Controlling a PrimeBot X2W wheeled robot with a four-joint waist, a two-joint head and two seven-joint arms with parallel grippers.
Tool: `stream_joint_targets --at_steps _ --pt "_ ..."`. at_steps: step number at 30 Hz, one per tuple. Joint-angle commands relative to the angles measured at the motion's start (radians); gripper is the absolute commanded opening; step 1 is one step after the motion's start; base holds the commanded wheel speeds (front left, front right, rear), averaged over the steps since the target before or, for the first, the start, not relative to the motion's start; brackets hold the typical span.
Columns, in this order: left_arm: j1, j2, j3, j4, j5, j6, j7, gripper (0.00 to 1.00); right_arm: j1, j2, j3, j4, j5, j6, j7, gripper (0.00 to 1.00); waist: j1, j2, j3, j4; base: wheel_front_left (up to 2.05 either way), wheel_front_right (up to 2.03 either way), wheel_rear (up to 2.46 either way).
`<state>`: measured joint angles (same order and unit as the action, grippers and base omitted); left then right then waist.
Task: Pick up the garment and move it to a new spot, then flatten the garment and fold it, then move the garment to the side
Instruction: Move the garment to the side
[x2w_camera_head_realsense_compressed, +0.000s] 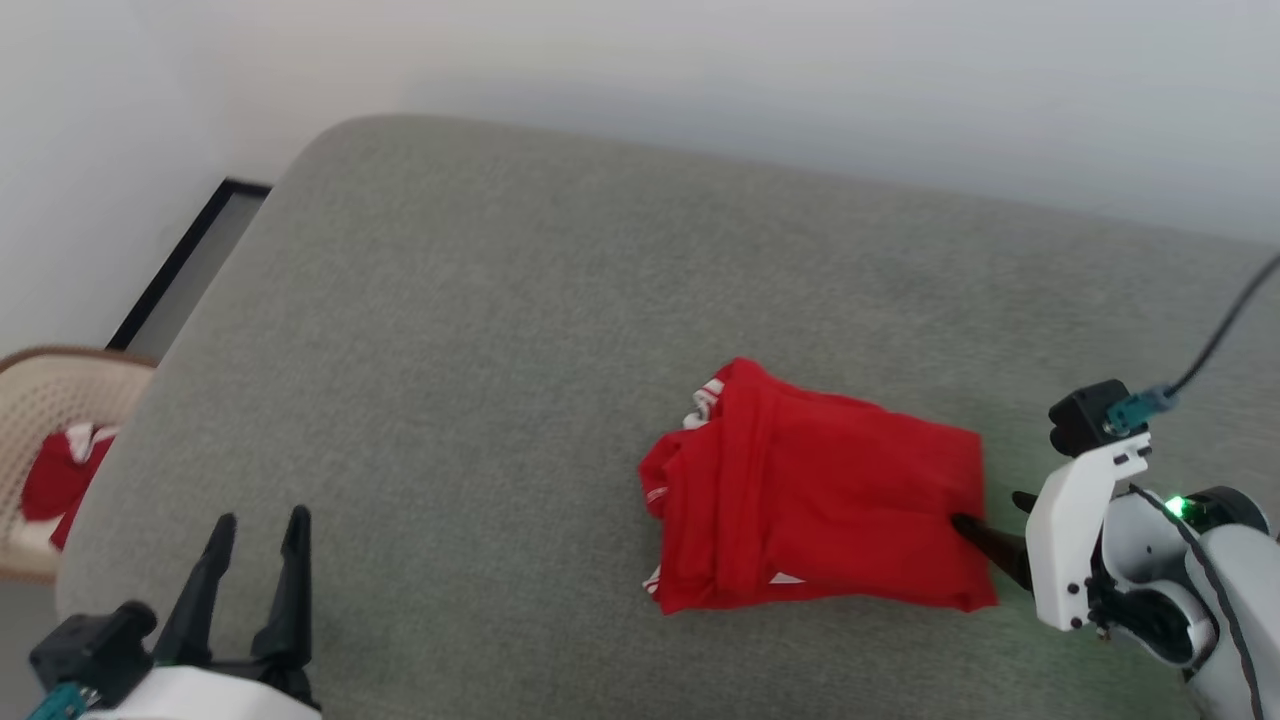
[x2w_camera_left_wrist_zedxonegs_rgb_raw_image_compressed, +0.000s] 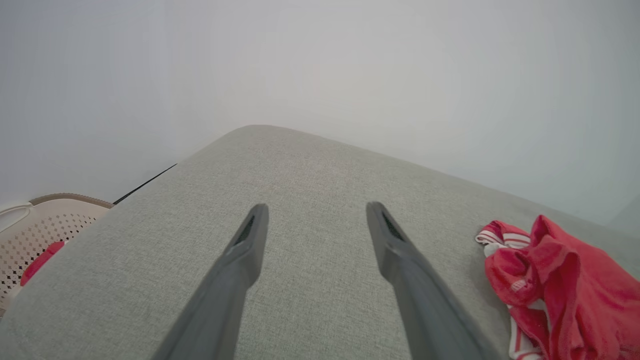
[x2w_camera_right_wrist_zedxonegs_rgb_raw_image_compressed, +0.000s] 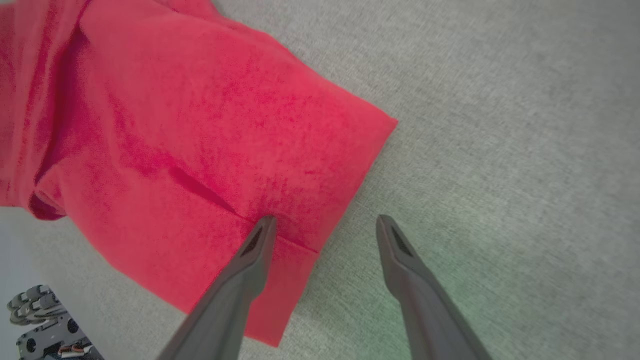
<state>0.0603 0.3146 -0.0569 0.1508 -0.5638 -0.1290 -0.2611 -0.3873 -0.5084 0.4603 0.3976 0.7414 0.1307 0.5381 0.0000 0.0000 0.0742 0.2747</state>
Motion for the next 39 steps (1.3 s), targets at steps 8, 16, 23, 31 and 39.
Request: stream_joint_targets --at_steps 8,16,23,31,39 --pt "-0.074 -0.007 -0.036 0.022 -0.026 -0.001 -0.005 1.0 -0.058 0.028 0.023 0.064 0.032 0.0 0.192 1.0 0.0 0.0 0.084 0.059 0.0 0.0 0.0" --pt "-0.126 -0.011 -0.051 0.042 -0.037 -0.002 -0.005 1.0 -0.094 0.055 0.043 0.075 0.078 0.001 0.262 0.0 0.0 0.0 0.12 0.061 0.0 0.0 0.0" --pt "-0.168 0.004 -0.043 0.023 -0.018 -0.002 -0.005 1.0 -0.146 -0.026 -0.036 0.021 0.059 -0.003 0.231 0.0 0.0 0.0 0.145 0.004 0.0 0.0 0.0" --pt "-0.228 0.026 -0.072 0.013 -0.004 -0.002 -0.005 1.0 -0.185 -0.09 -0.1 0.005 0.021 -0.002 0.224 0.0 0.0 0.0 0.176 -0.071 0.0 0.0 0.0" --pt "-0.308 0.043 -0.136 -0.002 0.011 -0.002 -0.005 1.0 -0.24 -0.163 -0.167 0.006 -0.025 -0.002 0.218 0.0 0.0 0.0 0.211 -0.169 0.0 0.0 0.0"
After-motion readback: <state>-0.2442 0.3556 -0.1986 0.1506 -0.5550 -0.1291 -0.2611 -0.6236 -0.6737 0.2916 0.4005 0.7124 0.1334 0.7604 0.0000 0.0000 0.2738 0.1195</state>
